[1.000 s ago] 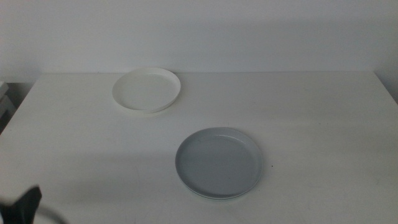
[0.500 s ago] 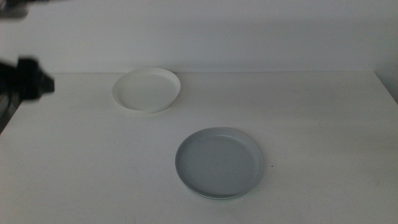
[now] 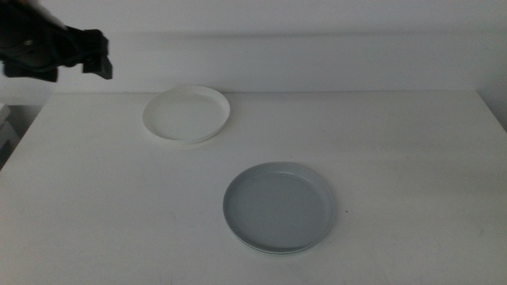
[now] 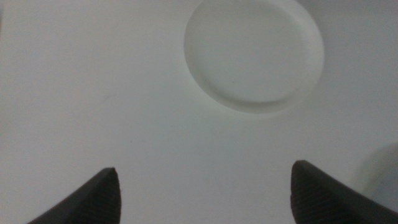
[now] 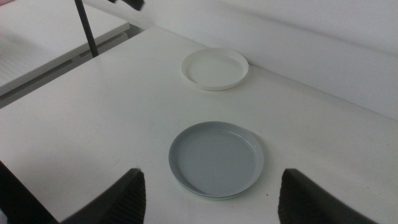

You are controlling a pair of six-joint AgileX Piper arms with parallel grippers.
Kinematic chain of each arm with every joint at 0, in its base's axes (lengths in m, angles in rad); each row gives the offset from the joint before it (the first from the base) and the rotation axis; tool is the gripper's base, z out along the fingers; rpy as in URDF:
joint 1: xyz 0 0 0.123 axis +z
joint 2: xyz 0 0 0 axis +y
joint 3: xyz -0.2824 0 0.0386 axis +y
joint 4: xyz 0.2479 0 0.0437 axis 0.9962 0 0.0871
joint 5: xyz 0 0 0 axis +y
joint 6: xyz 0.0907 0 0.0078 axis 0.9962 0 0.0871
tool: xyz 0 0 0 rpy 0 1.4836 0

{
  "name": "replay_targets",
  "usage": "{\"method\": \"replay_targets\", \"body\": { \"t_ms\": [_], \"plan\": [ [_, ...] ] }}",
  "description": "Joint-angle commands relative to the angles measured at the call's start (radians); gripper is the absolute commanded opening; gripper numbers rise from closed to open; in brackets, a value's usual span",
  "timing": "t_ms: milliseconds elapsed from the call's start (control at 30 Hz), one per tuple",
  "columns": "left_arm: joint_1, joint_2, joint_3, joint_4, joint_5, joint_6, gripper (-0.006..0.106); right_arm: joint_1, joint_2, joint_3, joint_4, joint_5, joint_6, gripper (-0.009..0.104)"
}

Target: Stack the three bowls on top of each other.

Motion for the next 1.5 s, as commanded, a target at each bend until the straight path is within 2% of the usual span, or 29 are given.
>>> {"method": "replay_targets", "body": {
  "t_ms": [0, 133, 467, 700, 867, 933, 1033, 1133, 1267, 1467],
  "plan": [
    [0.013, 0.054, -0.109, -0.011, -0.017, -0.008, 0.090, -0.005, 0.010, -0.021, 0.005, -0.066, -0.005, 0.056],
    [0.047, 0.211, -0.265, -0.021, 0.034, 0.009, 0.090, -0.005, 0.010, -0.021, 0.005, -0.066, -0.005, 0.056],
    [0.056, 0.595, -0.578, -0.114, 0.047, 0.100, 0.090, -0.005, 0.010, -0.021, 0.005, -0.066, -0.005, 0.056],
    [0.056, 0.760, -0.656, -0.229, -0.056, 0.148, 0.090, -0.005, 0.010, -0.021, 0.005, -0.066, -0.005, 0.056],
    [0.052, 0.806, -0.656, -0.265, -0.130, 0.148, 0.087, -0.005, 0.010, -0.021, 0.005, -0.066, -0.005, 0.056],
    [0.048, 0.820, -0.656, -0.265, -0.147, 0.148, 0.081, -0.005, 0.010, -0.021, 0.005, -0.066, -0.005, 0.056],
    [0.046, 0.836, -0.656, -0.264, -0.153, 0.148, 0.063, -0.005, 0.010, -0.021, 0.005, -0.066, -0.005, 0.056],
    [0.045, 0.844, -0.656, -0.264, -0.140, 0.148, 0.037, -0.005, 0.010, -0.021, 0.005, -0.066, -0.005, 0.056],
    [0.046, 0.841, -0.656, -0.251, -0.108, 0.150, -0.005, -0.005, 0.010, -0.021, 0.005, -0.066, -0.005, 0.056],
    [0.047, 0.745, -0.656, -0.208, -0.026, 0.148, -0.005, -0.005, 0.010, -0.021, 0.005, -0.066, -0.005, 0.056]
  ]
}}
